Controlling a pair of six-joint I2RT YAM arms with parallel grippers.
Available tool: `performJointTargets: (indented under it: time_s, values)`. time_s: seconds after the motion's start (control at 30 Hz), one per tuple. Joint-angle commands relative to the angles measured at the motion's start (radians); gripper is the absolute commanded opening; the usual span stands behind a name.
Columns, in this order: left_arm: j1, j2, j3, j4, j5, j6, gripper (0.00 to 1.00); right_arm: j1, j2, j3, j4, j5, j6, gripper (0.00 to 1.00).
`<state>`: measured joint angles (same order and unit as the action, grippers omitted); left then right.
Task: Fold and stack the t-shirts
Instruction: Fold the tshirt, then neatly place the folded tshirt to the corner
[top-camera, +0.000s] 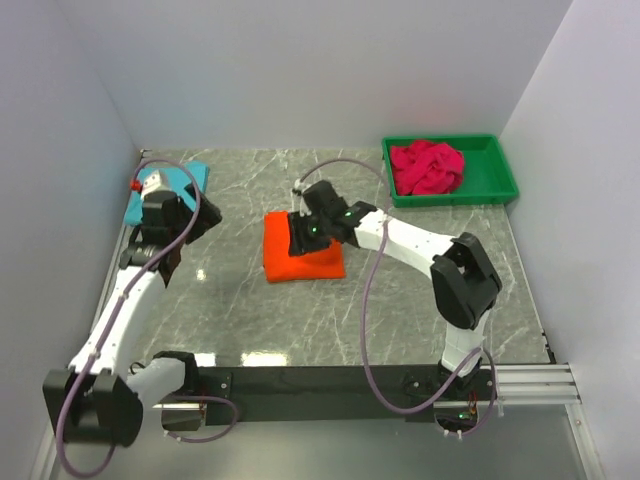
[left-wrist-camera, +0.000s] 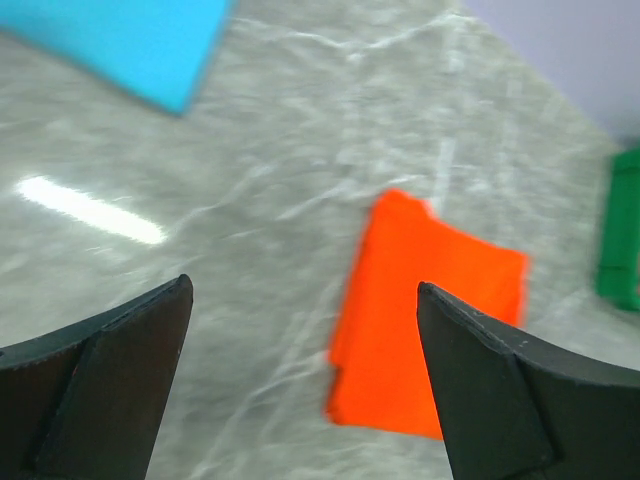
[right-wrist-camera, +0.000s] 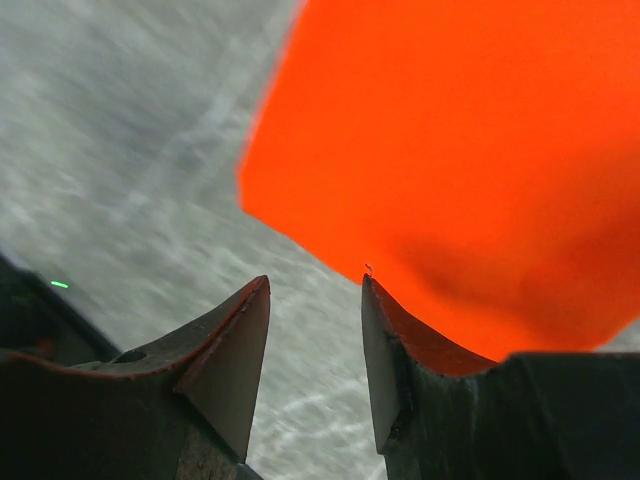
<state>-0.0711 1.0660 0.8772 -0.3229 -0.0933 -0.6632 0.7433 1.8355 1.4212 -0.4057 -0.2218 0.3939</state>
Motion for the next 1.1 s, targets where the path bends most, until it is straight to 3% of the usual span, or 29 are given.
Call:
performJointTargets:
  time_s: [0.0, 0.2, 0.4, 0.63, 0.83, 1.07]
  values:
    - [0.005, -0.130, -0.064, -0.059, -0.189, 0.089, 0.99, 0.002, 0.033, 0.016, -0.116, 0.134, -0.059, 0.49]
    - [0.004, -0.241, -0.147, -0.007, -0.184, 0.099, 0.99, -0.008, 0.088, -0.047, -0.182, 0.261, -0.156, 0.48]
    - [0.004, -0.227, -0.135, -0.019, -0.169, 0.102, 0.99, -0.103, 0.056, -0.169, -0.137, 0.303, -0.181, 0.47]
    - [0.004, -0.212, -0.145, -0.004, -0.088, 0.120, 0.99, -0.200, -0.030, -0.159, -0.169, 0.412, -0.181, 0.47]
    - [0.004, -0.184, -0.144, -0.005, -0.072, 0.114, 0.99, -0.029, -0.119, -0.108, -0.116, 0.361, -0.231, 0.52]
    - [0.004, -0.155, -0.139, -0.015, -0.062, 0.114, 0.99, 0.223, -0.010, 0.005, -0.130, 0.459, -0.282, 0.63]
